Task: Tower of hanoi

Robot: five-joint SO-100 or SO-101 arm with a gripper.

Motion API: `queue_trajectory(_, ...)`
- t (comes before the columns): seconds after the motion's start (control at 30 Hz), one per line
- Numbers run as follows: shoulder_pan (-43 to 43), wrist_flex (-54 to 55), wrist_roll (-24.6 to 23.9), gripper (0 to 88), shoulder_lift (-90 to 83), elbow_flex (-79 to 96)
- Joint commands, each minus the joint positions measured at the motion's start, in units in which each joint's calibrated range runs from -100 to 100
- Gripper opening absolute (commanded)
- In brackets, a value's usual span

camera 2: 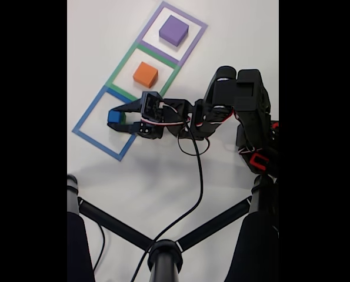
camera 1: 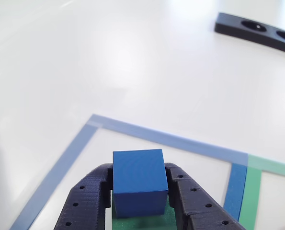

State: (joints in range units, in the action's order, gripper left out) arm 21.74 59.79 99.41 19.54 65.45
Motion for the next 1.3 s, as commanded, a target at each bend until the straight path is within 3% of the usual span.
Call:
queue_trajectory(0.0, 0.41, 1.36, 0.59, 2.2, -2.64, 0.29)
queue_trajectory(0.23, 0.19, -1.39, 0.59, 2.5, -8.89, 3.66)
queue_trajectory(0.37, -0.35, -11.11, 0.59, 2.6, -19.94, 5.2)
queue_trajectory(0.67, -5.0, -53.84, 0.59, 2.9, -49.99, -1.07)
queue_trajectory(0.97, -9.88, -113.01, 0.59, 2.5, -61.37, -37.87)
queue_trajectory(1.1, -11.63, -129.36, 0.59, 2.5, -61.45, -53.41)
queue_trajectory(1.27, -14.84, -140.69, 0.59, 2.5, -60.65, -65.31)
